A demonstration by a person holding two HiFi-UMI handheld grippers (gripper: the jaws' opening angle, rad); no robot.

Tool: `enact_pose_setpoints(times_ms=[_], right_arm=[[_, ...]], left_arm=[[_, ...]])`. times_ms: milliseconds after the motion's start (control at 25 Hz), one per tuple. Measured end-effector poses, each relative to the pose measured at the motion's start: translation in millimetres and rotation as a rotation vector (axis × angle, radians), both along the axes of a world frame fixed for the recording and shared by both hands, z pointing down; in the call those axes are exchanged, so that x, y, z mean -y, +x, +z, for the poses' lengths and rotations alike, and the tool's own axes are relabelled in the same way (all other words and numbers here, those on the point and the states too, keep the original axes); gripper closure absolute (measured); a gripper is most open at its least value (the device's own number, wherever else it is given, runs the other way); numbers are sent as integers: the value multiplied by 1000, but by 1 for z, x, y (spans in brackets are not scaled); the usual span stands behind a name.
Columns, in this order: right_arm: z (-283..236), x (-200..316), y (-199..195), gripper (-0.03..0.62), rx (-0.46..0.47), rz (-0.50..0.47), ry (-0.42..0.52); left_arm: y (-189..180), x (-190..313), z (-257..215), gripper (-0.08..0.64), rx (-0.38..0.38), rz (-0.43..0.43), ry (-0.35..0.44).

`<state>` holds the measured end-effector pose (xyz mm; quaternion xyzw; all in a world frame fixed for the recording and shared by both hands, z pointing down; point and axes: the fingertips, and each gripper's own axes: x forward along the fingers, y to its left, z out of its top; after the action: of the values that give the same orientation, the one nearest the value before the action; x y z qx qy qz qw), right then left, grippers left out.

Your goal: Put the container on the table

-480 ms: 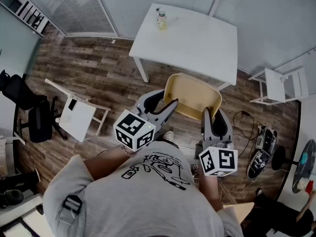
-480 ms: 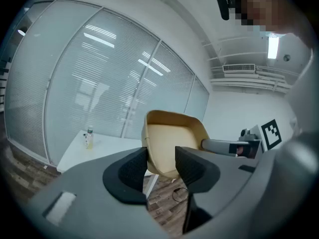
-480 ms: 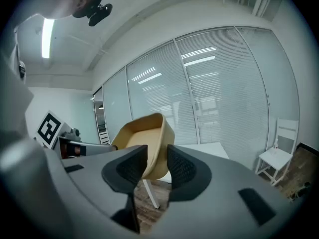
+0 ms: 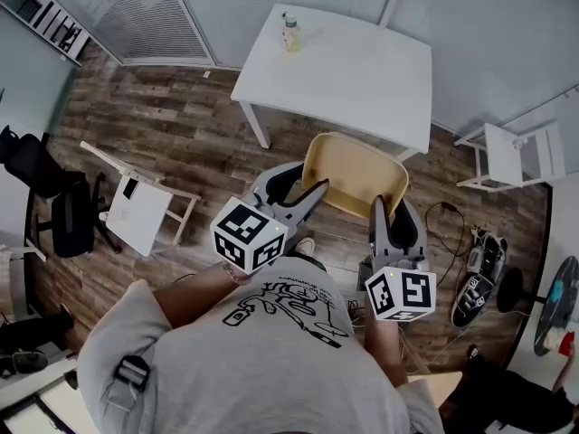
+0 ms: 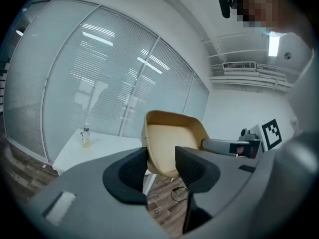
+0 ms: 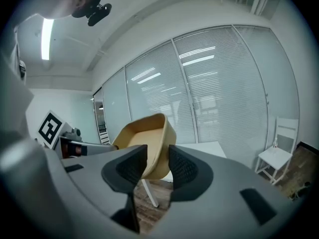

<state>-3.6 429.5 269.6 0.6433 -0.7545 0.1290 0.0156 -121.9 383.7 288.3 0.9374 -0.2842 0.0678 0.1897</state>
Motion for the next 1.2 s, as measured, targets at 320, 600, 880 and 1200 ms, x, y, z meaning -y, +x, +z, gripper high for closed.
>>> enact_pose_setpoints(times_ms=[320,600,880,1200], right_arm=[[8,5,17,477,24,-33,-16],[12,30,17,477,41,-62,-20],[13,77,13,477,44,-61,-23],[12,170,3,477,16,-86,-31]], left_arm=[[16,5,3,396,-14,-44,-10],[16,32,6,396,-12,-63,-12],[14,83,14,396,-23,-78,-28],[0,170,7,396,-42,-89,-22]])
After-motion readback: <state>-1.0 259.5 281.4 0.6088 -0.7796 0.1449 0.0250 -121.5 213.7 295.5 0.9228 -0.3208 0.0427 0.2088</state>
